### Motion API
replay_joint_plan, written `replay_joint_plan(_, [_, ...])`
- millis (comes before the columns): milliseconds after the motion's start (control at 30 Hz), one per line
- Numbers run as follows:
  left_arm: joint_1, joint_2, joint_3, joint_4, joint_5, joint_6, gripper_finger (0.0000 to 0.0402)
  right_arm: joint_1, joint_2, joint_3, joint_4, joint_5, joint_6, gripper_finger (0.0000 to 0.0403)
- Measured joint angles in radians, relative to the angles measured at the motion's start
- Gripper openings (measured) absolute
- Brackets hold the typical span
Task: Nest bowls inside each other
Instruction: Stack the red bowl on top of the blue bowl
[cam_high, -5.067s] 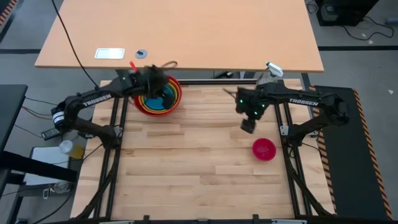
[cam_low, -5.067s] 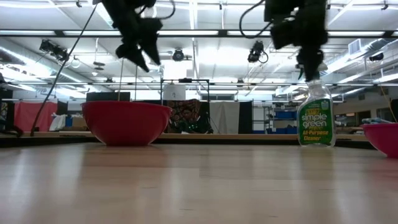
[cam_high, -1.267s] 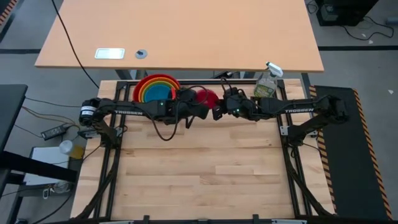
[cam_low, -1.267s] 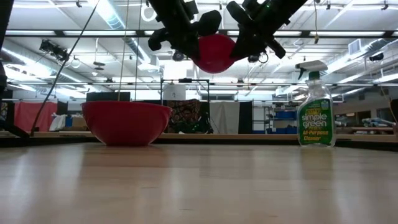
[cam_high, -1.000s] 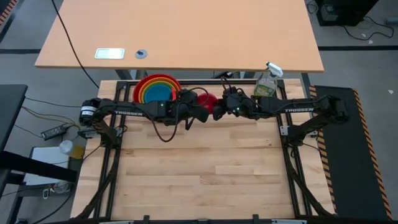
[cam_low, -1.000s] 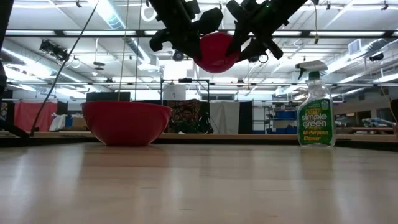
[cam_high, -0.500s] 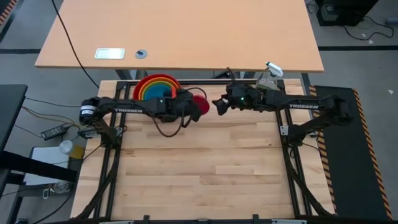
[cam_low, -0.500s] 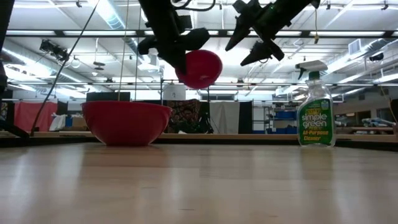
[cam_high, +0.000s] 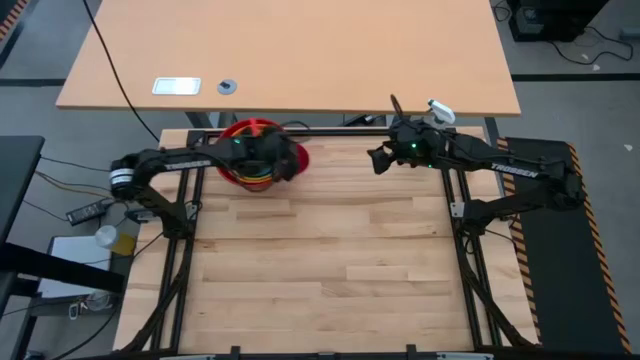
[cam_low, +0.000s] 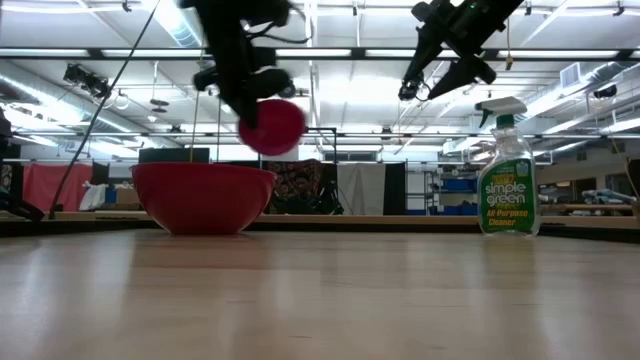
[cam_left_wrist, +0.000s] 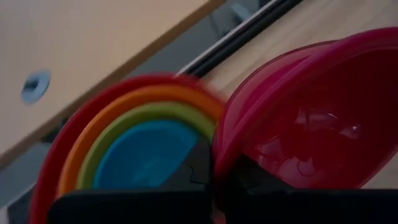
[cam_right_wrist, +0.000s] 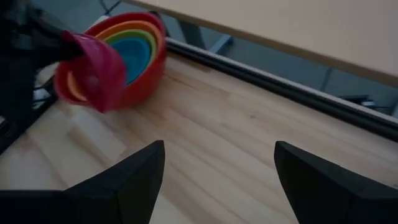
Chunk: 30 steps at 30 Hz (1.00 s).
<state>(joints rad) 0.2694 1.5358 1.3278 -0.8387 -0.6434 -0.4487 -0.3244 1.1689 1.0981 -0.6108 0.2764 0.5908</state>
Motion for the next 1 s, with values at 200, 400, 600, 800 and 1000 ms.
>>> replay_joint_plan(200, [0.143,-0.189,-0.157,0.039,0.111,0.019,0.0013,0.0,-0.032,0.0,-0.052,0.044,0.008,0.0307])
replay_joint_plan(400, [0.38,-0.282,-0.272,0.063,0.367,0.037,0.0013,-0.001,-0.009,0.0,-0.036,0.042,0.012,0.0307])
replay_joint_plan(600, [0.526,-0.273,-0.362,0.073,0.43,0.095,0.0013,0.001,0.024,0.0,0.012,0.0,0.029,0.0307])
replay_joint_plan(800, [0.547,-0.218,-0.389,0.102,0.451,0.124,0.0013,0.005,0.053,0.0,0.055,-0.017,0.043,0.0307])
replay_joint_plan(1000, [0.546,-0.158,-0.389,0.114,0.453,0.124,0.0071,0.006,0.073,0.0,0.078,-0.053,0.064,0.0307])
